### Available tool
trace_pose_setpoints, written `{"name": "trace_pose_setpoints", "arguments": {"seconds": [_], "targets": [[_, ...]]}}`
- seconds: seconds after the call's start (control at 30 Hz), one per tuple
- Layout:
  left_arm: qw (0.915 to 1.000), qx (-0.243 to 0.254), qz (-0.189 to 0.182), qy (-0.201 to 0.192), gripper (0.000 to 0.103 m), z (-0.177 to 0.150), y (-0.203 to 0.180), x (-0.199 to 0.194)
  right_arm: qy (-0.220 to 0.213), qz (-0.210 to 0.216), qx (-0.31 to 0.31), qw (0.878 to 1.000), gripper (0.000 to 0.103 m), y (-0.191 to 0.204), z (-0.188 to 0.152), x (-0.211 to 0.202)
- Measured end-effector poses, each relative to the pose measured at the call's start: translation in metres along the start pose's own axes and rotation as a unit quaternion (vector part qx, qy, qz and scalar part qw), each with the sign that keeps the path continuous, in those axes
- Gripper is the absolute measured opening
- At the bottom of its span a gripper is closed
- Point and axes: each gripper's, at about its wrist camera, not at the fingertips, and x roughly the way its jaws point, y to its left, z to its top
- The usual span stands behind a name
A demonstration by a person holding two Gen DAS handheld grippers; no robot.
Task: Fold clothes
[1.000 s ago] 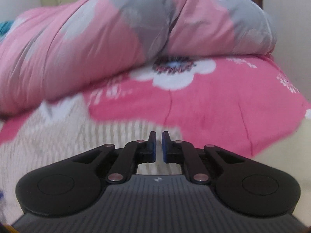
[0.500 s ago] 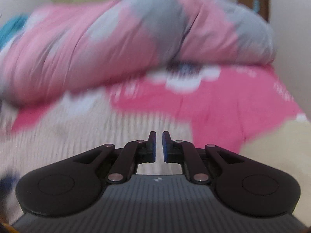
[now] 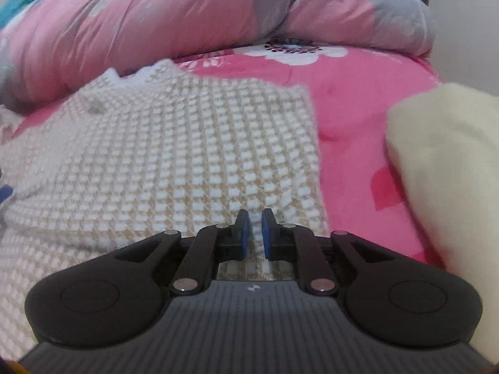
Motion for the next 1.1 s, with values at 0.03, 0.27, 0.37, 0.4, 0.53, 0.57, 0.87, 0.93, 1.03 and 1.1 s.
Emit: {"name": "trace_pose_setpoints", "arguments": {"seconds": [0.03, 0.27, 0.37, 0.4, 0.53, 0.57, 0.87, 0.93, 1.03, 1.1], "targets": [[1.0, 0.001, 0.001, 0.0, 0.052, 0.0, -0.001, 0.0, -0.006, 0.003, 0.004, 1.0, 0.012, 0.007, 0.008, -0.008], [1.0, 0.003, 0.007, 0.0, 0.052, 0.0, -0.001, 0.0, -0.019, 0.065, -0.076, 0.995, 0.033, 0.079, 0.029, 0.021], [1.0, 0.002, 0.006, -0.001, 0.052, 0.0, 0.0, 0.0, -0.062, 0.06, -0.087, 0.992, 0.037, 0.086, -0.001, 0.05], [1.0, 0.001, 0.004, -0.001, 0.052, 0.001, 0.0, 0.0, -0.064, 0.062, -0.07, 0.994, 0.037, 0.081, 0.003, 0.043], [1.0, 0.0, 0.009, 0.0, 0.052, 0.001, 0.0, -0.002, -0.072, 0.065, -0.003, 0.995, 0.038, 0.063, 0.008, -0.003], [0.9999, 0.0, 0.011, 0.0, 0.052, 0.001, 0.0, -0.003, -0.077, 0.068, -0.002, 0.995, 0.038, 0.058, 0.006, -0.017], [0.9952, -0.039, 0.063, -0.064, 0.051, 0.007, 0.016, -0.02, -0.088, 0.061, -0.003, 0.994, 0.045, 0.057, -0.026, -0.023], [0.9955, -0.016, 0.068, -0.063, 0.057, 0.004, 0.01, -0.017, -0.091, 0.071, 0.001, 0.993, 0.045, 0.058, -0.026, -0.018], [0.9953, -0.011, 0.072, -0.063, 0.057, 0.004, 0.008, -0.014, -0.096, 0.087, 0.008, 0.992, 0.045, 0.06, -0.026, -0.01], [0.9951, -0.01, 0.075, -0.063, 0.057, 0.003, 0.006, -0.013, -0.099, 0.097, 0.012, 0.99, 0.05, 0.061, -0.026, -0.004]]}}
